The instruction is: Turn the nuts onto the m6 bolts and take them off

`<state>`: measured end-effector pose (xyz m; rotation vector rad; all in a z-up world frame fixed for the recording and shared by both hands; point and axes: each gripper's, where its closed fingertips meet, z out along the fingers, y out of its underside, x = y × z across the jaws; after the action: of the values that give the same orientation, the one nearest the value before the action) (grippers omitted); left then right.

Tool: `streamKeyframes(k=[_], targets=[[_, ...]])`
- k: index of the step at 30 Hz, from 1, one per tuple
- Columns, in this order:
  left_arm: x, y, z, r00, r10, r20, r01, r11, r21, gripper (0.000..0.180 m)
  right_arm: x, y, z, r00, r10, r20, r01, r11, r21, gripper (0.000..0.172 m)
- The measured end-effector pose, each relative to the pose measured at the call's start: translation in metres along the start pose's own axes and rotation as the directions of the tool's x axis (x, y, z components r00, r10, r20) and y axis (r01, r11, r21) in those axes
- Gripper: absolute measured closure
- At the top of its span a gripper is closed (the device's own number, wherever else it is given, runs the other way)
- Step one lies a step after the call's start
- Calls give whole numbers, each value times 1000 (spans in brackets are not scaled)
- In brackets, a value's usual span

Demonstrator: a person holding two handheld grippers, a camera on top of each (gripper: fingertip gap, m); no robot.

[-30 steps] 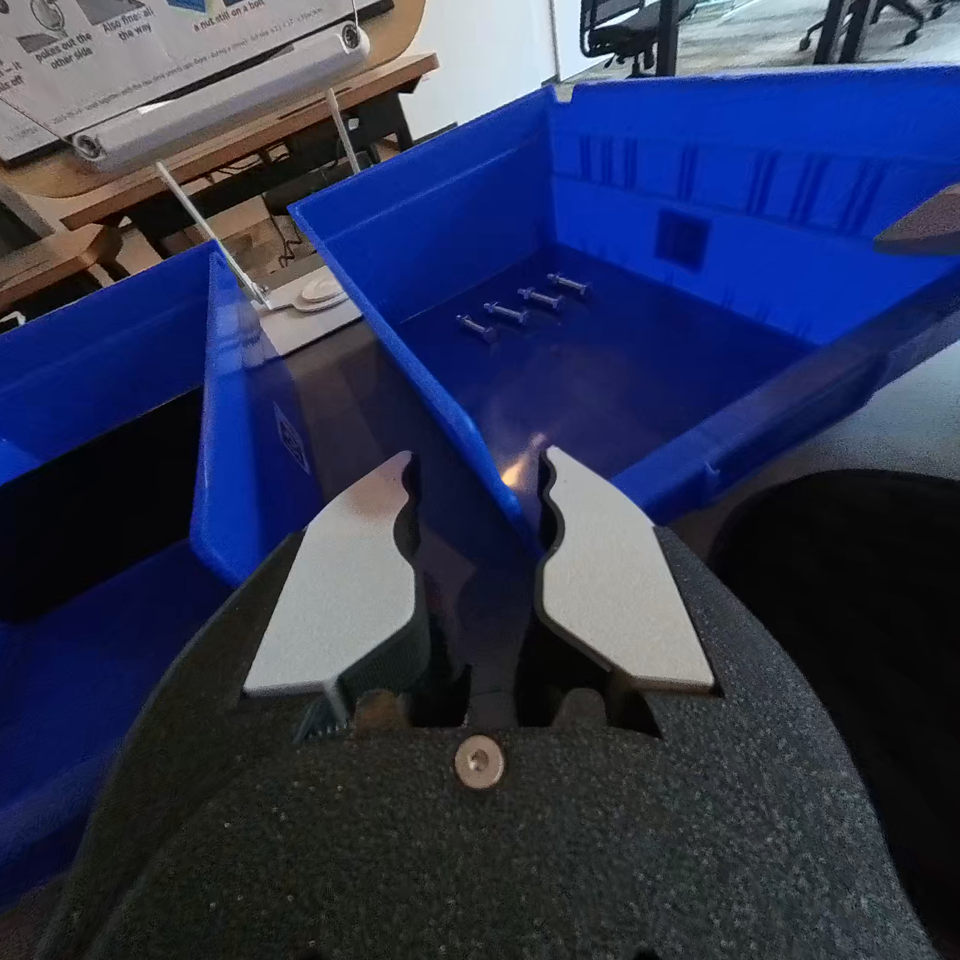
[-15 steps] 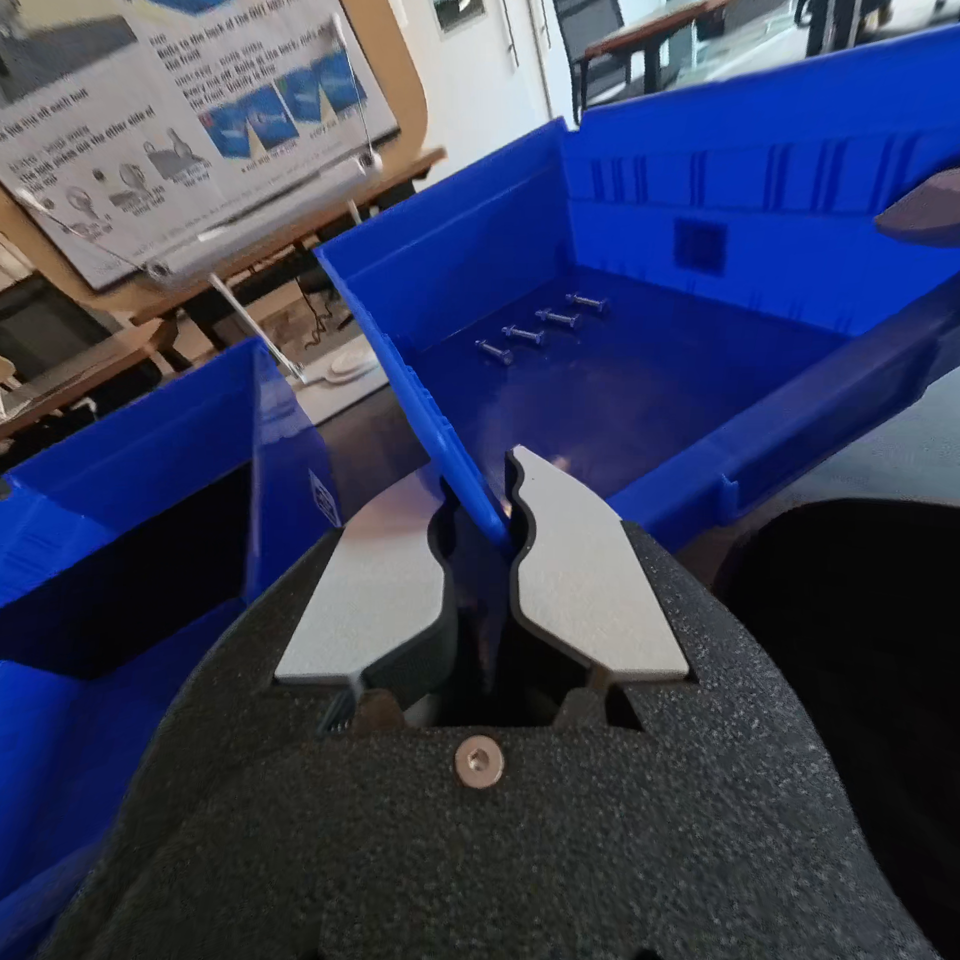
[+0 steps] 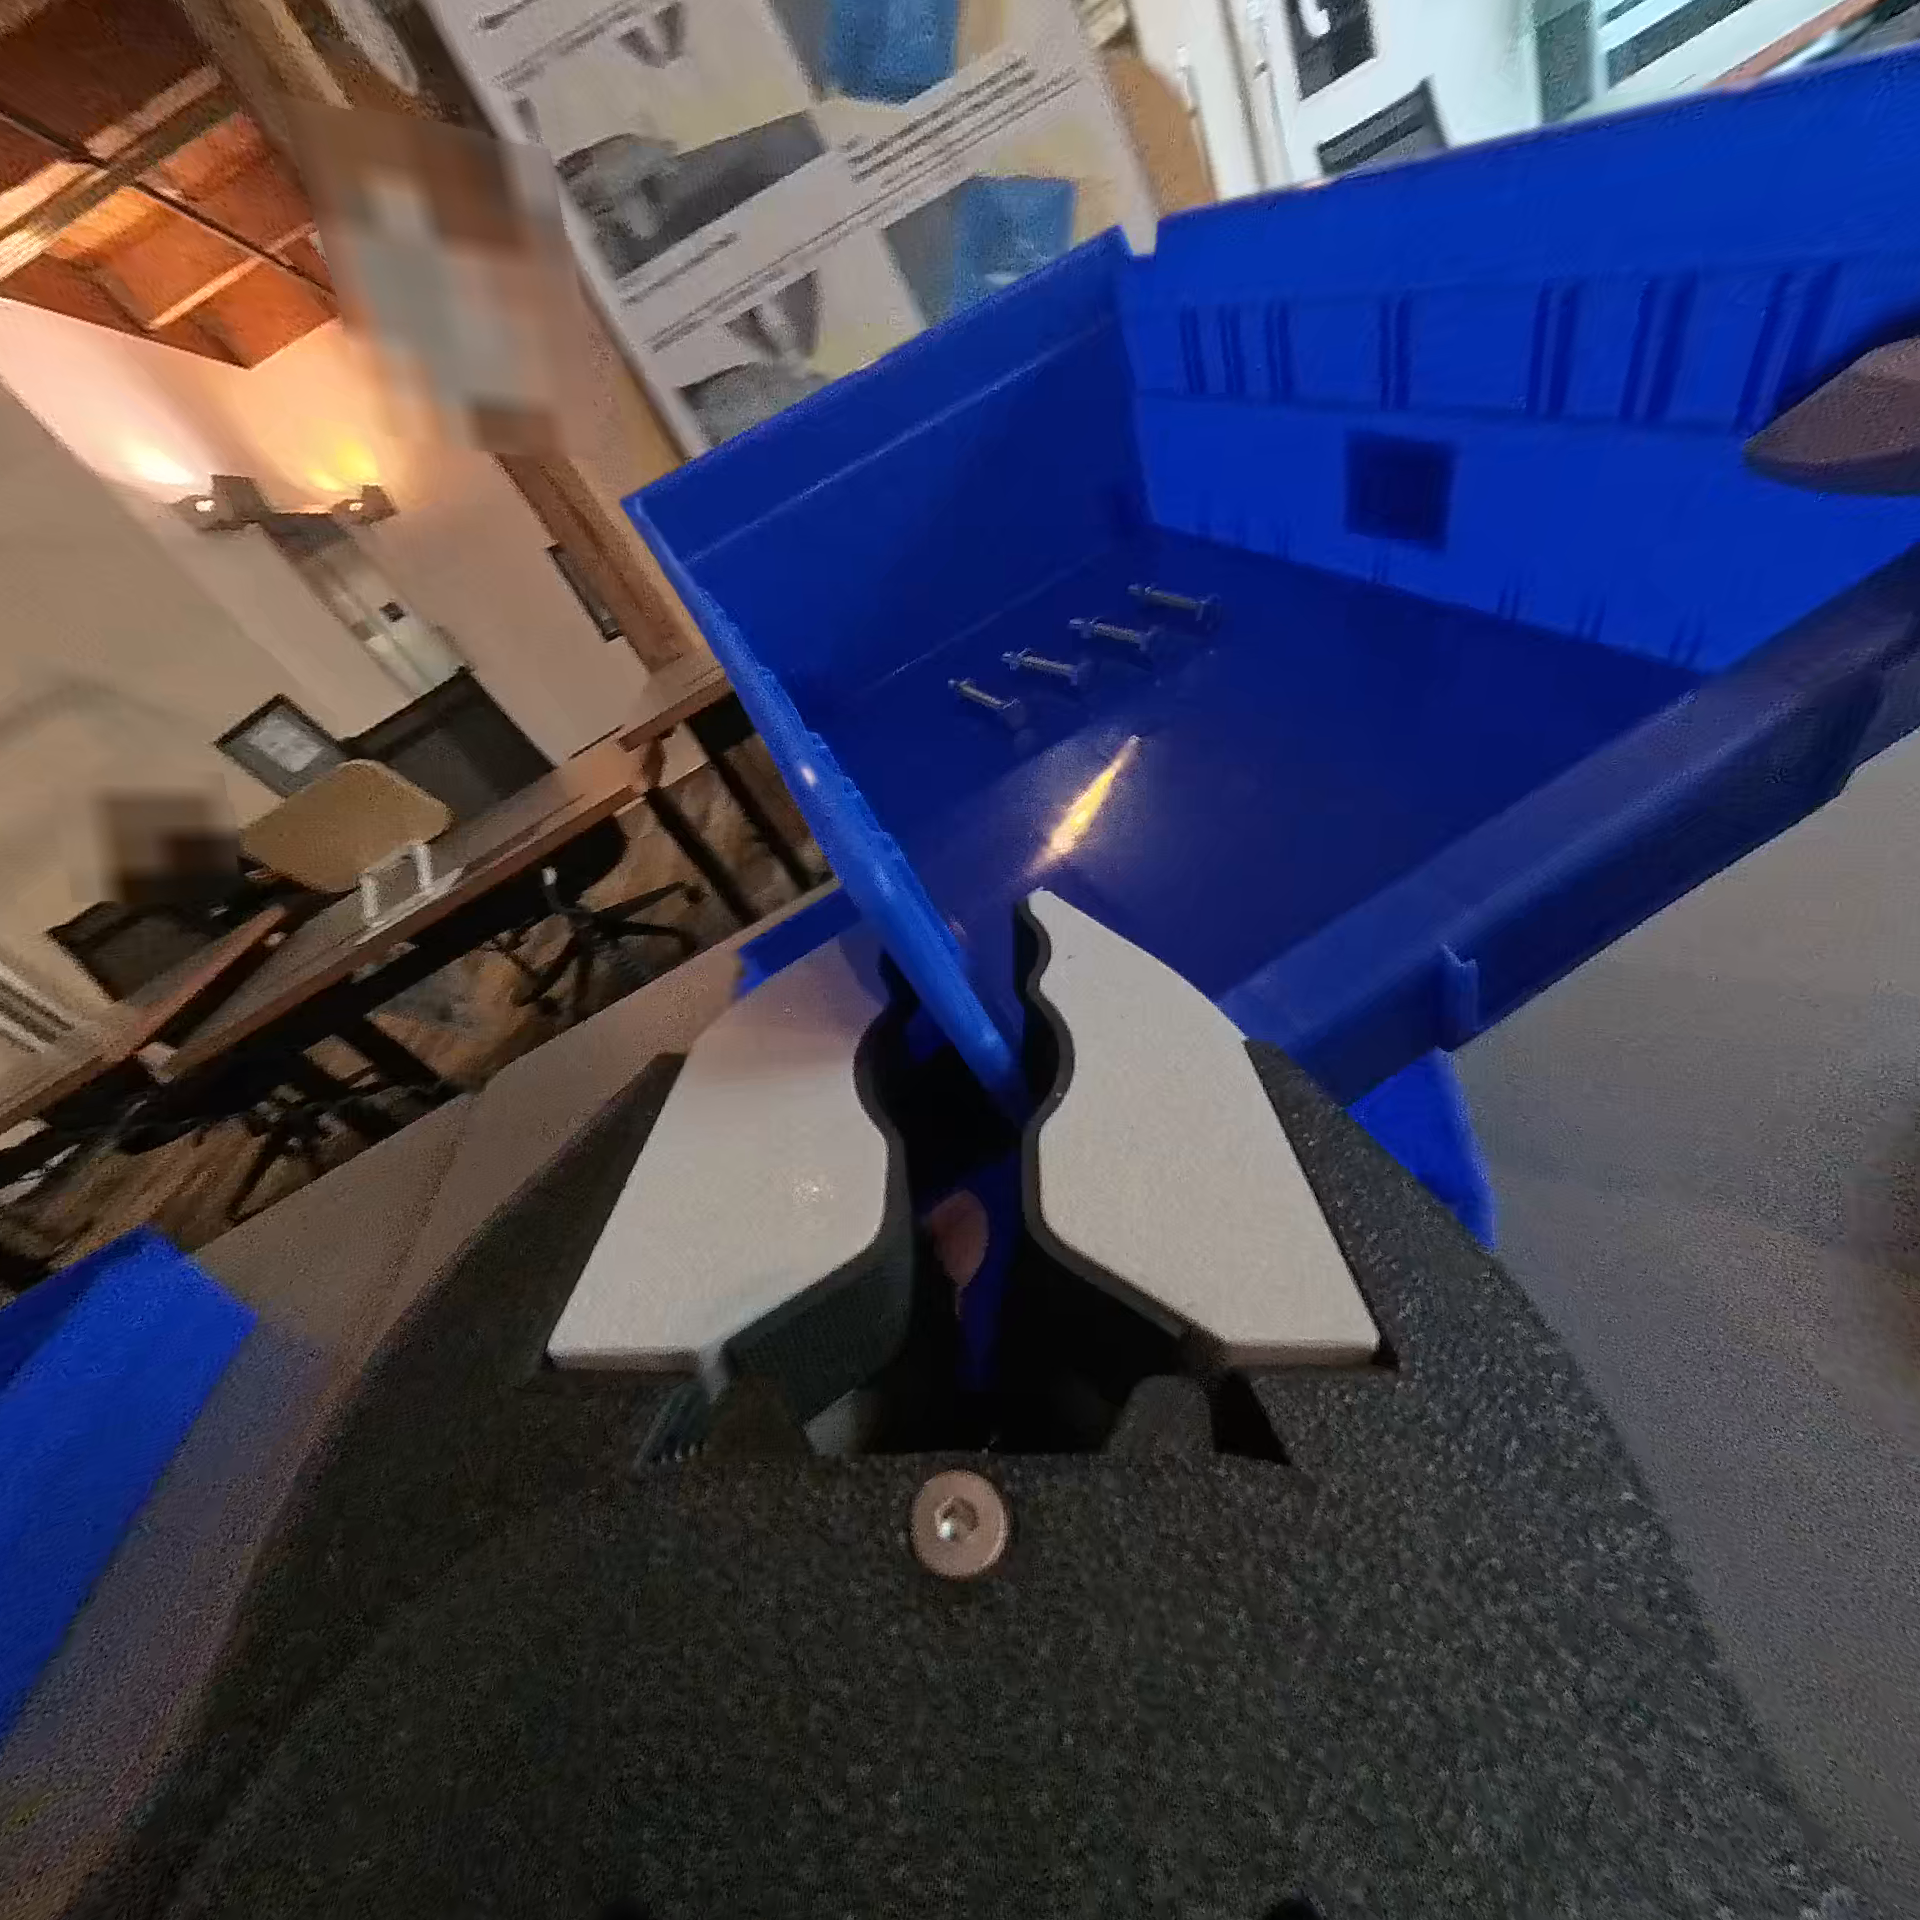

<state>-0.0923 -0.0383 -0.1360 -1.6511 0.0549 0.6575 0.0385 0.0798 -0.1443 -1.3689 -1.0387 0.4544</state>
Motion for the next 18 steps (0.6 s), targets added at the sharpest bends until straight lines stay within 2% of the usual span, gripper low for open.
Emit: streamKeyframes(k=[11, 18], targets=[[-181, 88, -91, 969, 74, 237, -42, 990, -138, 164, -203, -74, 76, 965, -13, 263, -22, 991, 129, 160], [-252, 142, -148, 926, 104, 362, -17, 972, -235, 165, -308, -95, 104, 915, -25, 402, -32, 990, 135, 161]])
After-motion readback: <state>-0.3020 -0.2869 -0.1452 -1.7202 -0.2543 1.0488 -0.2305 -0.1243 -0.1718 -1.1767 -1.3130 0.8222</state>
